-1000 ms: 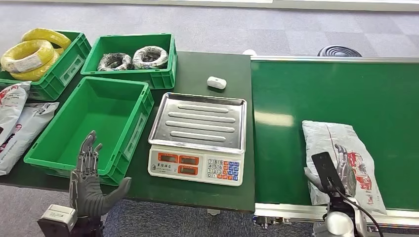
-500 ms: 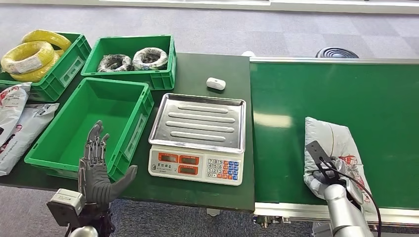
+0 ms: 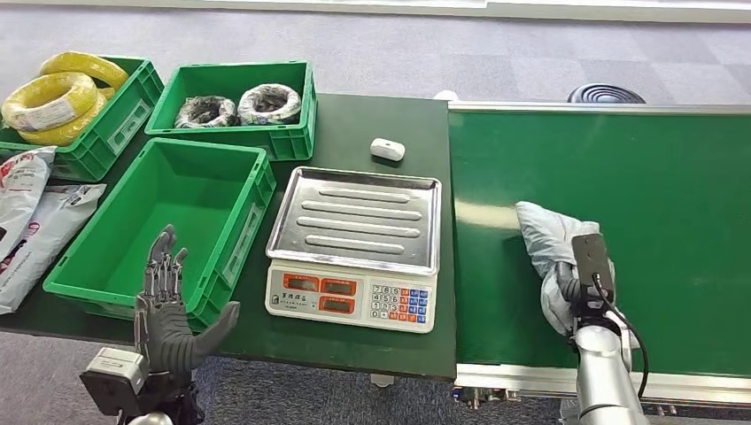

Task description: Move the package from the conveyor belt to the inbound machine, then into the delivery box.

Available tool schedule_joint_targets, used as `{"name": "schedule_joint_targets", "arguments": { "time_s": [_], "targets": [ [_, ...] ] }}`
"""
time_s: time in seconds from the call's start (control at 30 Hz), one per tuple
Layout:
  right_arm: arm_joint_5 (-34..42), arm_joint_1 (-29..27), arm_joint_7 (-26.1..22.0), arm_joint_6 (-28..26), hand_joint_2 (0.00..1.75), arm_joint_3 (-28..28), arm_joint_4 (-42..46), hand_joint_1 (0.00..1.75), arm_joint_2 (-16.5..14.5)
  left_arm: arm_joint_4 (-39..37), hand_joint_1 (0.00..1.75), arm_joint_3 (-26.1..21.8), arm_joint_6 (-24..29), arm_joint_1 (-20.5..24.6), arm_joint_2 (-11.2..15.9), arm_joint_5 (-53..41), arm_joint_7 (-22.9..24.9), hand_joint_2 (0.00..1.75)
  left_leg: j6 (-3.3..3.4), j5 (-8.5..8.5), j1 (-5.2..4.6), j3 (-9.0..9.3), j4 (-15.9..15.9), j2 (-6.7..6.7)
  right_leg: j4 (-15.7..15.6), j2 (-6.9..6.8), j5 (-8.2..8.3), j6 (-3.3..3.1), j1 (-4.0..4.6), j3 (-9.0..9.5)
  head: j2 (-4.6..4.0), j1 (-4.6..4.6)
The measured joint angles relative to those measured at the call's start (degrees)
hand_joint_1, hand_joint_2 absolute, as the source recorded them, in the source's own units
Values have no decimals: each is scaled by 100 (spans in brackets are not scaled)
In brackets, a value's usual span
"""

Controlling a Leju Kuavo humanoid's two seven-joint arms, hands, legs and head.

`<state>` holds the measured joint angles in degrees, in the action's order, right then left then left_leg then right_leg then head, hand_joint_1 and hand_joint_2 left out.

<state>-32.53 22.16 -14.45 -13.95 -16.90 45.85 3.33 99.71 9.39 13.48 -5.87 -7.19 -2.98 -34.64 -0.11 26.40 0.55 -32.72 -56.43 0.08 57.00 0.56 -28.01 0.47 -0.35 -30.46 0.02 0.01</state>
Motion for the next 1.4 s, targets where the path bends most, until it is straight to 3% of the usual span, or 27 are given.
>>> {"name": "schedule_joint_targets", "arguments": {
  "time_s": [0.27,0.5,0.63,0.8,1.0,1.03,1.13,1.17,1.4],
  "targets": [
    [709,2,-623,-1027,175,373,1670,175,-294,-61,0,61,94,128,48,100,-114,175,0,0,0,-40,0,-1,2,0,-1,0,0,-39,0,2],
    [551,8,-722,-1187,175,739,2286,175,-429,-89,0,70,37,159,50,68,-151,175,-1,0,-1,-44,0,0,2,0,-1,0,0,-43,0,2],
    [-393,821,400,1838,175,2105,2107,175,-572,-406,0,92,-263,722,51,40,-151,175,-5,-16,1,-43,1,6,6,-2,5,-5,1,-44,0,2],
    [-567,1463,117,2197,175,2701,991,175,-685,-461,0,68,-377,920,45,28,-37,175,-6,-22,0,-52,0,-11,10,-20,5,-5,1,-46,0,3],
    [-840,1845,-78,2208,175,3237,187,175,-860,-442,0,-21,-443,956,8,-36,44,175,-5,-20,0,-59,0,-11,8,-20,4,-5,1,-55,0,4],
    [-852,1878,-133,2192,175,3306,108,140,-891,-430,0,-46,-444,956,-1,-44,56,175,-5,-20,0,-59,1,-11,7,-19,4,-5,1,-55,0,3],
    [-852,1961,-251,2121,175,3453,-63,9,-970,-394,0,-117,-443,953,-19,-62,80,175,-6,-21,1,-57,1,-11,8,-19,5,-5,1,-55,0,3],
    [-854,1990,-233,2099,175,3484,-107,0,-992,-385,0,-138,-443,948,-24,-65,85,175,-6,-21,1,-57,1,-11,8,-19,5,-5,1,-54,0,3],
    [-900,2144,-47,1822,175,3600,-347,0,-1067,-309,0,-240,-509,887,-52,-119,145,175,-6,-22,0,-57,0,-11,9,-19,5,-5,1,-54,0,3]
  ]
}}
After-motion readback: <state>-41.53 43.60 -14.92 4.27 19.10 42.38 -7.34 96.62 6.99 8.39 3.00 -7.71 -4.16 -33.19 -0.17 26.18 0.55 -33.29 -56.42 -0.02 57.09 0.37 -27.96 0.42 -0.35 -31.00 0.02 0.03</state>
